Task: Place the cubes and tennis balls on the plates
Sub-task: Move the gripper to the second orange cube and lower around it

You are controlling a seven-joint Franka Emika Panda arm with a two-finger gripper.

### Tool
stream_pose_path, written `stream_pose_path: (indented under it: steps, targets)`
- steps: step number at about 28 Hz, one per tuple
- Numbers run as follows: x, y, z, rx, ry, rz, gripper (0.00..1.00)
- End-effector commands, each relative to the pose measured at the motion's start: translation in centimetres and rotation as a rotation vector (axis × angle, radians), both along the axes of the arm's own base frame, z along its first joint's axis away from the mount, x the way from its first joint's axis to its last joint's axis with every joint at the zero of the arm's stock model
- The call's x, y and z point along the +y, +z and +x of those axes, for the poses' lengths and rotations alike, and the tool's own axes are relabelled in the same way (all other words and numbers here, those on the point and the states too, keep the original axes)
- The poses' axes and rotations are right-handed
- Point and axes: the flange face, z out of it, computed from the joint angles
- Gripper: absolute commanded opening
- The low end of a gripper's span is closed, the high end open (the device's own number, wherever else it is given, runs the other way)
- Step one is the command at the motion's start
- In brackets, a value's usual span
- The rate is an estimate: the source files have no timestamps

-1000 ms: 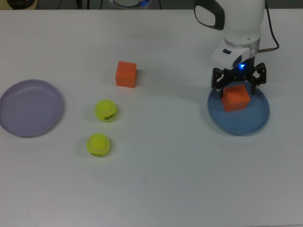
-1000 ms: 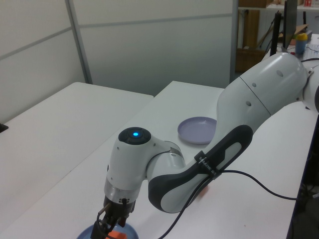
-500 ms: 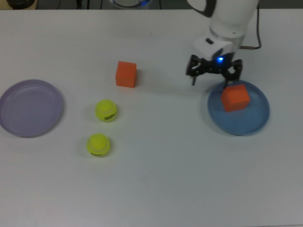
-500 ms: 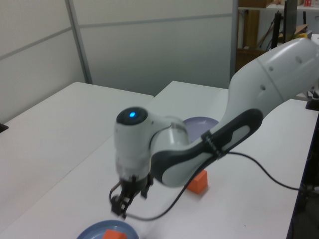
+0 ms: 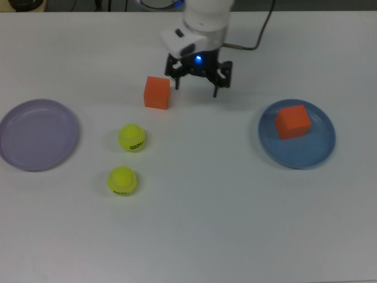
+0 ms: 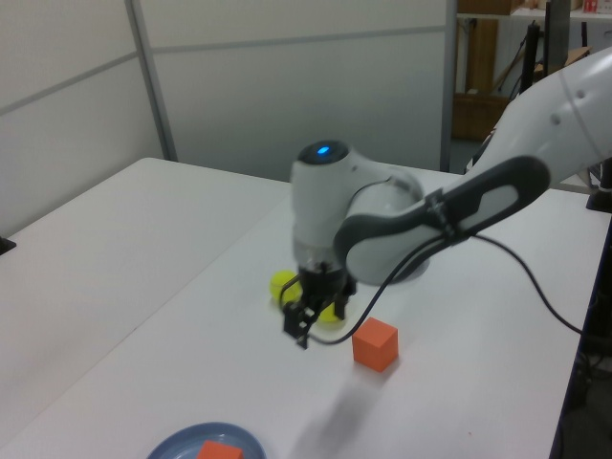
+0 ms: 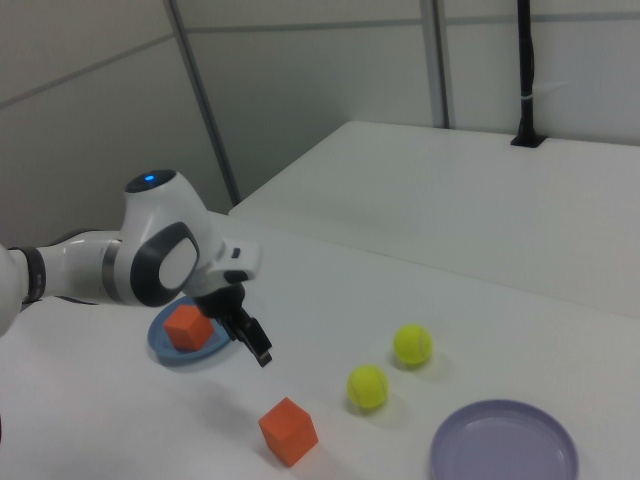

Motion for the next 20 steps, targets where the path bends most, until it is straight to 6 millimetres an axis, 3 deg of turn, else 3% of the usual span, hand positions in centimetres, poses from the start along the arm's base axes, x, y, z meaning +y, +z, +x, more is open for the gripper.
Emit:
stream_pose_path:
  steps: [1, 9, 13, 20]
  targets:
    - [-4.5, 0.1, -1.3, 0.034, 0.021, 0.021, 1.0]
    - [-10.5, -2.5, -1.0, 0.079, 0.035, 0.001, 1.0]
    - [-11.9, -3.5, -1.1, 0.097, 0.048, 0.008, 1.0]
    - [-11.8, -3.9, -1.3, 0.096, 0.069, 0.027, 1.0]
